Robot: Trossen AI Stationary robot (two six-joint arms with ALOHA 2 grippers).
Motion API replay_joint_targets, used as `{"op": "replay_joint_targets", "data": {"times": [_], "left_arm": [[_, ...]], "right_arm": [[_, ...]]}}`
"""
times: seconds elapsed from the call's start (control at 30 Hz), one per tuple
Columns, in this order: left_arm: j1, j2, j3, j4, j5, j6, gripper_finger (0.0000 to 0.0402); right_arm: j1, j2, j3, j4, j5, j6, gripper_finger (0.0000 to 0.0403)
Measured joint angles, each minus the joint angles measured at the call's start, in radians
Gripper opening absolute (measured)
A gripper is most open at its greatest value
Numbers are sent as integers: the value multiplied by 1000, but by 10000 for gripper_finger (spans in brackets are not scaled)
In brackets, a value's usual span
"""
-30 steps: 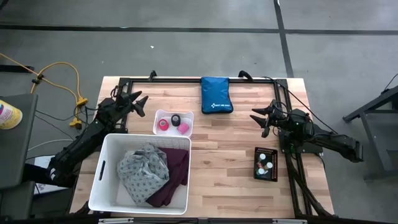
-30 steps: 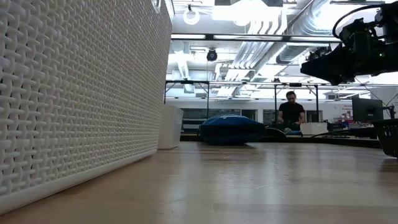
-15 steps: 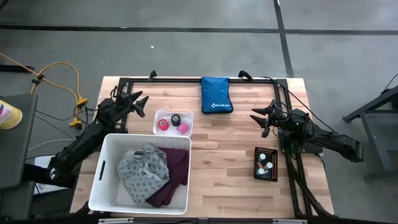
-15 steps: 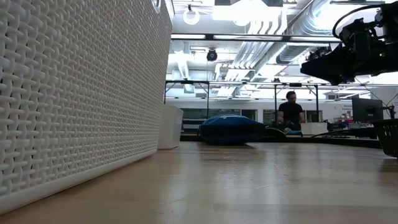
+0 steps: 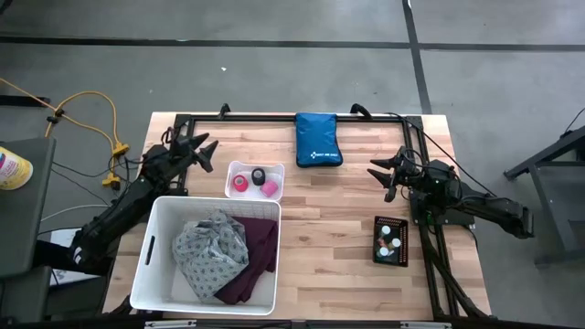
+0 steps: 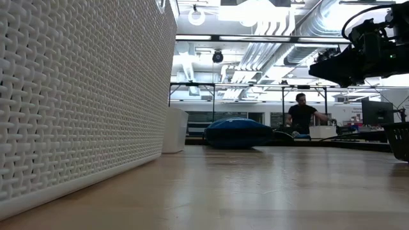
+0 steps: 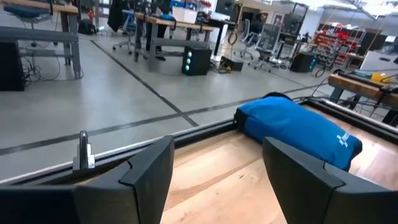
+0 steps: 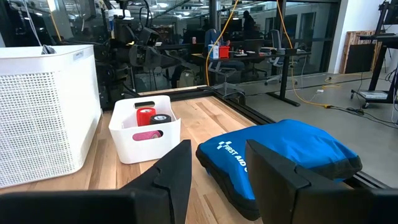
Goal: Pick & place medical supplies in basket/bin
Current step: Return to Home Position
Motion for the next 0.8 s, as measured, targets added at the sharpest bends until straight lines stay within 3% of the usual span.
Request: {"op": "replay_joint_targets", "data": {"times": [0.23, 0.8], "left_arm": [[0, -82, 0, 4, -2, 3, 239], [0, -79, 0, 3, 2, 23, 239]], "right_arm": [[0, 0, 0, 0, 0, 0, 138], [0, 0, 0, 0, 0, 0, 138]]}}
